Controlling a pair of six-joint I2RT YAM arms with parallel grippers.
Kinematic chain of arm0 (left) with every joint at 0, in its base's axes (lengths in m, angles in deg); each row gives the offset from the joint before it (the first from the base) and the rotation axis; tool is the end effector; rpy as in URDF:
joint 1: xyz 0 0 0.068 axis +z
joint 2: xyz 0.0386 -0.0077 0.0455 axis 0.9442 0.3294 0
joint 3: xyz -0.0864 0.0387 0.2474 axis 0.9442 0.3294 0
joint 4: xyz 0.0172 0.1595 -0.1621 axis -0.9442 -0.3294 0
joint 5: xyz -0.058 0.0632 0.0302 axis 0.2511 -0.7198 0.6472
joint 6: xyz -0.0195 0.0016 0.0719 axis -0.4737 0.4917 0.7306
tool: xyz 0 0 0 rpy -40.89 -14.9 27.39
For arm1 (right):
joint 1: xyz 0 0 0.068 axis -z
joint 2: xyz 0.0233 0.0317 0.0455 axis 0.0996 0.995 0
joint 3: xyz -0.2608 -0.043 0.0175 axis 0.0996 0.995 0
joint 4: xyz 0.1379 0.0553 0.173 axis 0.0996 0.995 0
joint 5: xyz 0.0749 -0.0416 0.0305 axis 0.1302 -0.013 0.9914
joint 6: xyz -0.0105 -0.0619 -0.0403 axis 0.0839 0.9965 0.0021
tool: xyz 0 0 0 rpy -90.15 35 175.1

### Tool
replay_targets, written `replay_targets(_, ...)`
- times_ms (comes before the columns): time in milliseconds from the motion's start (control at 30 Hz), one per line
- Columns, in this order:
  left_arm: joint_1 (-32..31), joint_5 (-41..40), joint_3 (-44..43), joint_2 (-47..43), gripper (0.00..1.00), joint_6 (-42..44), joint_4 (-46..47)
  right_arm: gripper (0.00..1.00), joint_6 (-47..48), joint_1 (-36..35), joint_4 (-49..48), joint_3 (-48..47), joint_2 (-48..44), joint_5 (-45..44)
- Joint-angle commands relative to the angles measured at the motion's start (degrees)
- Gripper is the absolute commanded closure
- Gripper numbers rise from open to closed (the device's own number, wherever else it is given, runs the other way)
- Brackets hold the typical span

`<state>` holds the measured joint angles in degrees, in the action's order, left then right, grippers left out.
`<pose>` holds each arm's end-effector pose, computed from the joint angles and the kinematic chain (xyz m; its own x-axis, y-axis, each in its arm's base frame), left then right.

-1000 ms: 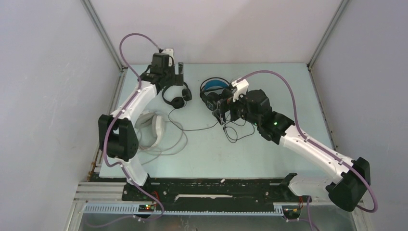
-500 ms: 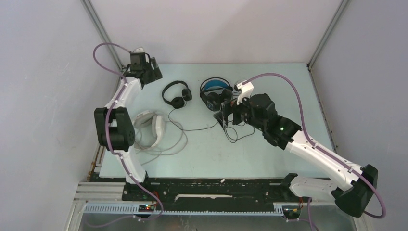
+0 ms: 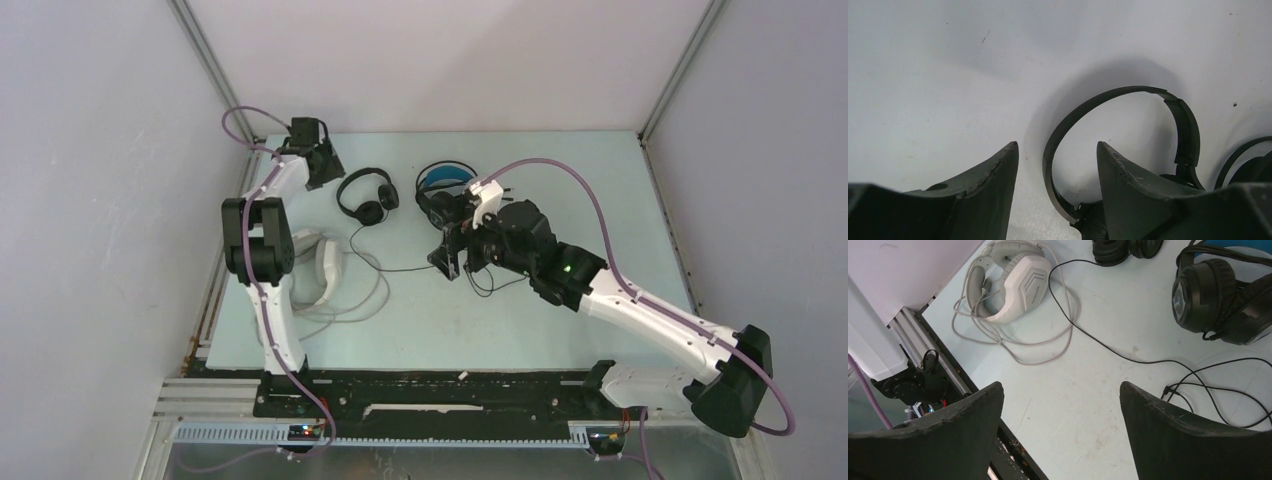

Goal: Wrap the headphones
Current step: Pick up the headphones from the center of the board.

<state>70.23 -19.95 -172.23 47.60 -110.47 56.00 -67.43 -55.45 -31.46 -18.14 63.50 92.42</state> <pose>0.4641 -0.0008 0.1982 -0.6779 -0.4000 -0.6169 -0.3341 0.9150 -0.2262 0.1683 0.2042 0.3277 -0.4937 -0.0560 -0.8678 -0.6684 0.6628 0.3375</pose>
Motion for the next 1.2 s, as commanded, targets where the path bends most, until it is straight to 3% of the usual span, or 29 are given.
replay_targets(0,0.27,-0.15,-2.02,1.73,0.39,-1.67,1.21,0.13,-1.21,-0.87,-2.82,-2.18,-0.15,0.44)
replay_targets(133,0.27,1.65,-6.67,5.04,0.38,-0.67,-3.67,0.16,-2.63,-1.39,-5.21,-2.22,-0.59,0.85)
replay_targets(467,0.27,2.94,-5.01,6.24,0.38,-3.89,-6.04,0.16,-0.94,-1.69,-8.45,-2.15,-1.6,-1.14)
replay_targets(633,1.94,5.3,-8.63,9.03,0.41,-4.79,-9.57,0.16,0.58,-1.73,-9.41,-2.19,-2.29,-0.05)
replay_targets(800,1.89,6.14,-14.66,13.03,0.57,-3.68,-14.88,0.16,1.67,-1.68,-6.75,-2.08,-4.18,1.09)
replay_targets(933,1.86,8.14,-16.26,13.44,0.87,-2.47,-15.17,0.12,1.17,-1.75,-3.74,-1.28,-4.55,2.47)
replay_targets(1000,1.85,9.85,-14.22,11.33,0.96,-2.17,-13.47,0.11,0.46,-1.69,-2.68,-1.27,-5.01,2.45)
replay_targets(1167,1.79,11.95,-2.4,-0.04,1.0,-4.59,-3.81,0.01,-3.95,-1.69,-0.22,-1.28,-6.31,-1.68)
